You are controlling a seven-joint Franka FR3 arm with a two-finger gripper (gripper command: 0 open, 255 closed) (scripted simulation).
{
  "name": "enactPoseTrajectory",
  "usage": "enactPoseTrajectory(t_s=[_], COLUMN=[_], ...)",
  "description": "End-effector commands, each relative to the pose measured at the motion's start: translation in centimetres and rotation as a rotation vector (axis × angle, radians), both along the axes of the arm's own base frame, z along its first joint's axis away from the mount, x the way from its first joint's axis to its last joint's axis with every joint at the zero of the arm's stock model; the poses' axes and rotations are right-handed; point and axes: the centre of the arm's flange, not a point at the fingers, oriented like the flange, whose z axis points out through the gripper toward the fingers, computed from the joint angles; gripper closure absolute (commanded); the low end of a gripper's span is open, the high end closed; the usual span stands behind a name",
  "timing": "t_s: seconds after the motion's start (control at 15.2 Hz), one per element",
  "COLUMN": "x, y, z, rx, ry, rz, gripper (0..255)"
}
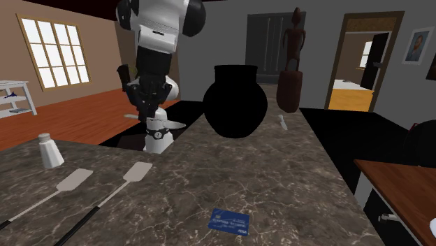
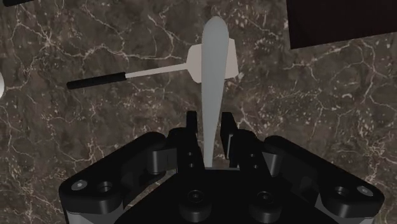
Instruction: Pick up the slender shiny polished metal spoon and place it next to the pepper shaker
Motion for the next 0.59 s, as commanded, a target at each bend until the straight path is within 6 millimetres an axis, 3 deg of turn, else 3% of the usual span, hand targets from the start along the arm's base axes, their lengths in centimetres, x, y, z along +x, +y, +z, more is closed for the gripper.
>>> enactPoseTrajectory(t_s=[0.0, 0.53], x=[-1.5, -7.6], y=[-2.3, -10.9], z=[0.0, 0.0], rx=[0.001, 0.001], ry=[0.000, 0.000], rz=[0.001, 0.001], gripper=[255, 255])
